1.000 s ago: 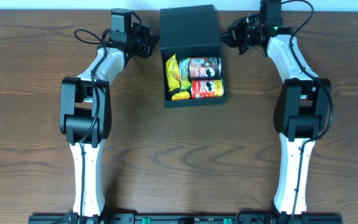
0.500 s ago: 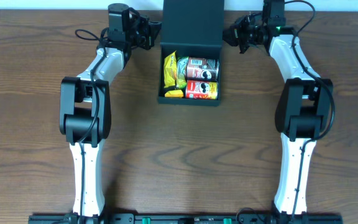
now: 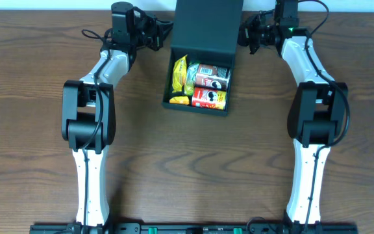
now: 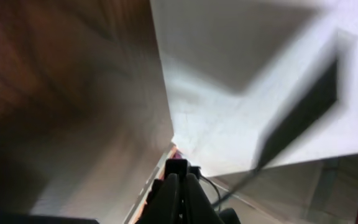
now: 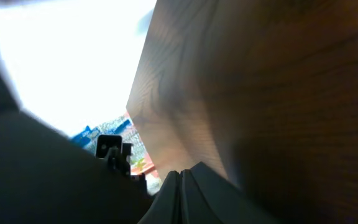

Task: Pack container
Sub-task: 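Push the upright lid down over the box with both grippers, then lift both grippers away from the closed box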

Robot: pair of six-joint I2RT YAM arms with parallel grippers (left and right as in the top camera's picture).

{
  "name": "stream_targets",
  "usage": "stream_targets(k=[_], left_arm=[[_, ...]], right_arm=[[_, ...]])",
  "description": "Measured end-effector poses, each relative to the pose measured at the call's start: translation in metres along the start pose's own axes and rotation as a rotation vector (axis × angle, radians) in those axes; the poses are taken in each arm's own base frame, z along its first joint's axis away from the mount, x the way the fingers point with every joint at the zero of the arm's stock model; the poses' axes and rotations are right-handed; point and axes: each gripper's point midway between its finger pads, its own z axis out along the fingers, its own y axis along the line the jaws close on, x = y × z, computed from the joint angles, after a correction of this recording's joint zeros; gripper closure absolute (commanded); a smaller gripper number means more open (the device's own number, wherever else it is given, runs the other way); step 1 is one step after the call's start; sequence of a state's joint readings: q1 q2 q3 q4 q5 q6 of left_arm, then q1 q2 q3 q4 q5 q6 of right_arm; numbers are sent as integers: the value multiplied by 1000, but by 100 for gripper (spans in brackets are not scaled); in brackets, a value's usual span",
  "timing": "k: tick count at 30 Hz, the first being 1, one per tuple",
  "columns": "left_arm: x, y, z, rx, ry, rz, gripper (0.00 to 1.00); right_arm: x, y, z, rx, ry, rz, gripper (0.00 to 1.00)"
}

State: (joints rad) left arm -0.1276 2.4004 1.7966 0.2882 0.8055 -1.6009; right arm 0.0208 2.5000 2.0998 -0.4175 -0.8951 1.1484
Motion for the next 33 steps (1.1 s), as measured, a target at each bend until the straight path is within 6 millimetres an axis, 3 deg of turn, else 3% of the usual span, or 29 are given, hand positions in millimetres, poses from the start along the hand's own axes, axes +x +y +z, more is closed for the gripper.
stream_targets(k=[8, 17, 27, 30, 33], left_arm=[[8, 2, 2, -7, 35, 4, 95], [24, 3, 5, -14, 104, 14, 95], [26, -1, -17, 1, 231, 53, 94], [27, -19, -24, 75, 261, 120, 94], [45, -66, -40, 269, 314, 320, 94]], right_arm=[[4, 21, -1, -81, 38, -26, 98], [28, 33, -3, -141, 178, -13, 98], [44, 39, -9, -178, 279, -17, 98], [44, 48, -14, -217, 291, -57, 98], [48, 76, -25, -317, 321, -197, 98]])
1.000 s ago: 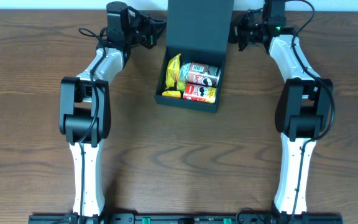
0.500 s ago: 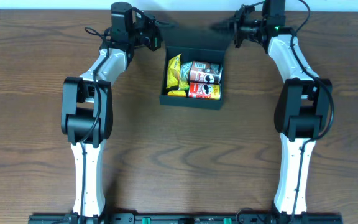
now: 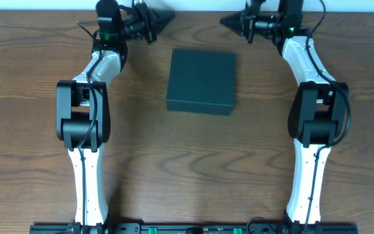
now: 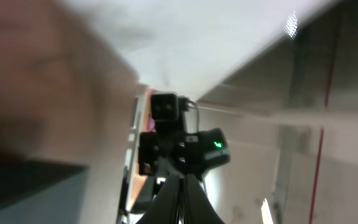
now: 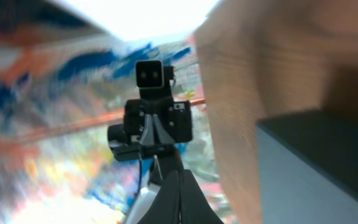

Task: Pack container
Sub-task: 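Lift both grippers away from the closed box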

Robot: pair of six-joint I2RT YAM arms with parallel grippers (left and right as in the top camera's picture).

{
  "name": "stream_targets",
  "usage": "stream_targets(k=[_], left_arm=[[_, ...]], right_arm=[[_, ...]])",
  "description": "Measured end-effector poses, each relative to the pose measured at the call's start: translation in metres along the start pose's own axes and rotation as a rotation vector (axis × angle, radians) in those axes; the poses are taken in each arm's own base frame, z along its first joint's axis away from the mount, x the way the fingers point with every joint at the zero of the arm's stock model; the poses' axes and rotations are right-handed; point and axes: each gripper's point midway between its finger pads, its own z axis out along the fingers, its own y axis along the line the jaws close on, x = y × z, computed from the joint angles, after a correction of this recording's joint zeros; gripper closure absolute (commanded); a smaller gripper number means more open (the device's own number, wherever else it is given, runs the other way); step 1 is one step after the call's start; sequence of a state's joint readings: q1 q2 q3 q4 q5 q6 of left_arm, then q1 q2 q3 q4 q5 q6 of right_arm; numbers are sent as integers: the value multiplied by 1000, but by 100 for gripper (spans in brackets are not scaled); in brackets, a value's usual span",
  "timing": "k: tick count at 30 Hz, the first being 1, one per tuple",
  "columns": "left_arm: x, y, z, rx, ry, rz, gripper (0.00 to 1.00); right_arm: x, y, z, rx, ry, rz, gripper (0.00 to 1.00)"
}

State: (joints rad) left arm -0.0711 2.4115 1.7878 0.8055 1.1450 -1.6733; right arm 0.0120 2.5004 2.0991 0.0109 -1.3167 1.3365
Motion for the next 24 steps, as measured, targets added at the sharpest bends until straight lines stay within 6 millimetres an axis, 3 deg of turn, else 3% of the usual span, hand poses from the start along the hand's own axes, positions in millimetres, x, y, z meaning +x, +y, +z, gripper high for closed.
stream_targets(k=[2, 6, 8, 12, 14, 16, 19, 24], left_arm=[[15, -36, -2, 96, 59, 143, 94], [37, -83, -1, 128, 185, 213, 95], [48, -107, -1, 137, 236, 261, 85], [79, -174, -7, 163, 326, 423, 40], [102, -210, -13, 168, 371, 523, 4], [131, -249, -24, 176, 410, 673, 4], [163, -287, -37, 184, 430, 783, 4], [186, -328, -48, 184, 407, 709, 4]], right_arm=[[5, 22, -3, -50, 37, -119, 98], [21, 63, -7, -115, 88, -311, 98], [36, 89, -12, -138, 108, -396, 98], [82, 152, -29, -162, 152, -569, 85], [108, 181, -39, -167, 164, -652, 76], [141, 214, -51, -170, 171, -761, 70], [177, 249, -66, -171, 164, -826, 65], [207, 289, -91, -173, 117, -789, 63]])
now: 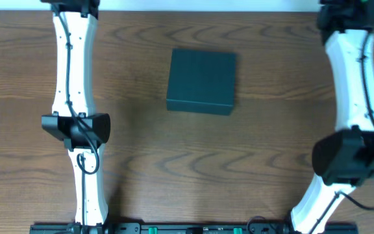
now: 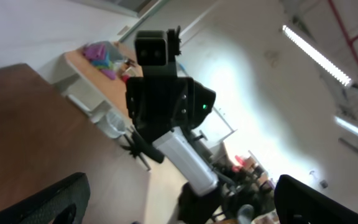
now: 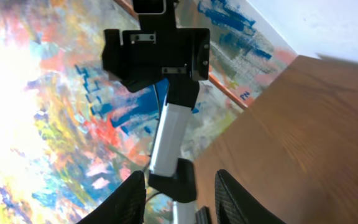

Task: Pack container
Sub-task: 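Lift both grippers away from the closed box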

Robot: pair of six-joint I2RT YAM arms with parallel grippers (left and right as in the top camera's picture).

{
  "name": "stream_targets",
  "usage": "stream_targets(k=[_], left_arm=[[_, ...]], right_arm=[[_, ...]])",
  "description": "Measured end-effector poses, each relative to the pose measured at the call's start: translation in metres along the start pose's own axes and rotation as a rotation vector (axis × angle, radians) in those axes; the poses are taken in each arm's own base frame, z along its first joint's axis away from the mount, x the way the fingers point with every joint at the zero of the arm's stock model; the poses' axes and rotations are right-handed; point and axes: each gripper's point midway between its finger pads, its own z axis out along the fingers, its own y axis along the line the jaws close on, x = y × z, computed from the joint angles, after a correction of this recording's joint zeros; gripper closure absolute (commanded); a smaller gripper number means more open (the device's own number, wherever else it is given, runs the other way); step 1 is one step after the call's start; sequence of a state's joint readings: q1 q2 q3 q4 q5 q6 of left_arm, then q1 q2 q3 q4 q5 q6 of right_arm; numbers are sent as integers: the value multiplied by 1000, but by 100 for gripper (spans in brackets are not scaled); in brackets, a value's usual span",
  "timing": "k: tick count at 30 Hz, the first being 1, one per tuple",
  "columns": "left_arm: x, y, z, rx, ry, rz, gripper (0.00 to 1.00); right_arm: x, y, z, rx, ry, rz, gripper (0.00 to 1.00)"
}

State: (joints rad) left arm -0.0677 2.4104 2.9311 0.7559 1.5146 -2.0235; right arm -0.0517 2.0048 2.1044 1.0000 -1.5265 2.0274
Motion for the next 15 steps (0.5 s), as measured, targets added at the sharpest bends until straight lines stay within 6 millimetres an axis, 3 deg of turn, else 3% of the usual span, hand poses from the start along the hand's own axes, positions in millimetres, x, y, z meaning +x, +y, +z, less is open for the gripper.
stream_targets(k=[4, 7, 11, 15], left_arm=[[-23, -18, -1, 32, -120, -128, 4], [-41, -10, -4, 9, -230, -268, 4], [-49, 40, -16, -163, -394, -430, 4], [-24, 82, -35, -415, -467, -482, 4]], right_arm=[[-19, 14, -14, -6, -104, 86, 62], [-36, 8, -20, -1, -195, 203, 59], [-47, -26, -29, 115, -360, 382, 50], [-24, -58, -48, 373, -488, 439, 47]])
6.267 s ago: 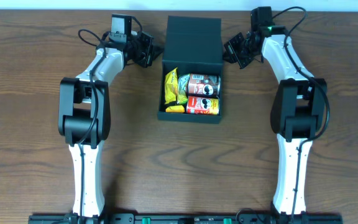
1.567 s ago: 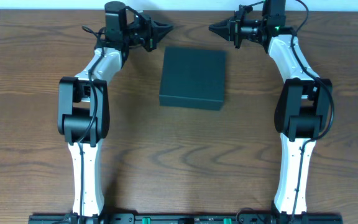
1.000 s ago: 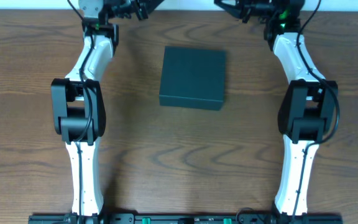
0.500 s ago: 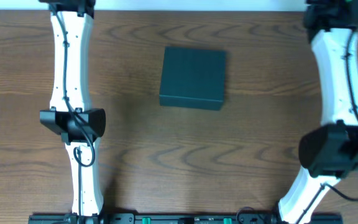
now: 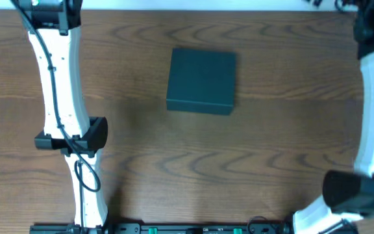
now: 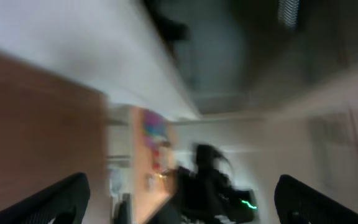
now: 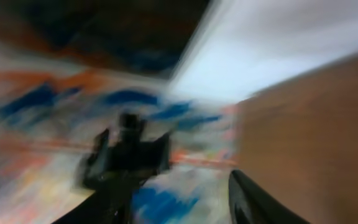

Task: Pack container

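Note:
The container, a dark green box (image 5: 200,81), lies on the wooden table (image 5: 174,162) with its lid down, so its contents are hidden. Neither gripper touches it. My left arm (image 5: 56,71) rises along the left side and my right arm along the right edge; both hands leave the overhead view at the top. In the blurred left wrist view my left gripper (image 6: 179,205) is open, fingers (image 6: 55,199) far apart, with nothing between them. My right gripper (image 7: 185,202) is open too, one finger (image 7: 260,199) showing dark, facing the room.
The wrist views show only the table's far edge, a white wall, a painted wall and the opposite arm, all blurred. Nothing else lies on the table round the box.
Both arms have swung further out towards the table's sides, the left one leftwards and the right one rightwards. Both grippers stay open. The box has not moved.
The box stood open, snack packs inside, with both shut grippers beside its raised lid. Then the lid was down and both shut grippers pointed inward at the table's back edge. Later both were open and raised away, and now the arms stand further apart.

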Robot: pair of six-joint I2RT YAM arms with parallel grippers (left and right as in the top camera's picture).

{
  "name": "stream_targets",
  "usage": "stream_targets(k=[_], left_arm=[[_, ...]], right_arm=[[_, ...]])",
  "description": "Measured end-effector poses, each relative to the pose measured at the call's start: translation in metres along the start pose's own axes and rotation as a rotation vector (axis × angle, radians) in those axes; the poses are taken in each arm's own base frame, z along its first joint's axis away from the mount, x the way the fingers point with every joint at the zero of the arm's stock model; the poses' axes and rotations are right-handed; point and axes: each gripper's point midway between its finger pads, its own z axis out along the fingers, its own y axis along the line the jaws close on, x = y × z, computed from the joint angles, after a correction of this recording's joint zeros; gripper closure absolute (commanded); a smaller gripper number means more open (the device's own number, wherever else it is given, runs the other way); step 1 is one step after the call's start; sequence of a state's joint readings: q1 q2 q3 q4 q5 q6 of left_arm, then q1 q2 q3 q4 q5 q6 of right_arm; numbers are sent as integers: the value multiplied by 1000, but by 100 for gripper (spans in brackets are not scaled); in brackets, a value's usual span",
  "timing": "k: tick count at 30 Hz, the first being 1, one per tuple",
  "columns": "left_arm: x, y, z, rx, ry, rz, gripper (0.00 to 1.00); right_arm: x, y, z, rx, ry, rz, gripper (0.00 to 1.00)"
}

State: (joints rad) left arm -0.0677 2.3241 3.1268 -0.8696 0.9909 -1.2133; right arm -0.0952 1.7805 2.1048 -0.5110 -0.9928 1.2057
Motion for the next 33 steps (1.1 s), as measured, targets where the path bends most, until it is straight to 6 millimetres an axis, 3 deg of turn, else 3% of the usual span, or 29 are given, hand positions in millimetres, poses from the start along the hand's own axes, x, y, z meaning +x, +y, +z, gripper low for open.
stream_targets(k=[4, 8, 11, 15, 18, 21, 23, 26, 31, 32, 33], left_arm=[[1, 56, -23, -298, -119, 62, 4], [-6, 126, -63, -716, -231, 173, 4], [-13, 159, -84, -963, -232, 317, 5], [-19, 195, -92, -1143, -178, 367, 5], [-28, 225, -88, -1220, -136, 381, 5], [-31, 268, -79, -1283, -40, 389, 5], [-27, 310, -68, -1300, 52, 366, 5], [-12, 363, -60, -1274, 151, 255, 5], [12, 424, -63, -1241, 224, 59, 5], [18, 433, -61, -1222, 238, 30, 9], [24, 437, -55, -1197, 248, 12, 26]], right_arm=[[4, -49, -33, 340, -186, -67, 36], [1, -98, -66, 688, -279, -202, 17], [-1, -137, -79, 917, -267, -298, 17], [-6, -196, -84, 1083, -242, -329, 17], [-4, -243, -80, 1136, -206, -315, 14], [2, -289, -74, 1154, -162, -292, 12], [5, -308, -76, 1160, -147, -262, 14], [7, -319, -78, 1168, -159, -194, 15], [16, -352, -70, 1186, -154, -34, 15], [20, -363, -65, 1187, -138, 8, 19], [25, -375, -59, 1182, -117, 51, 32]])
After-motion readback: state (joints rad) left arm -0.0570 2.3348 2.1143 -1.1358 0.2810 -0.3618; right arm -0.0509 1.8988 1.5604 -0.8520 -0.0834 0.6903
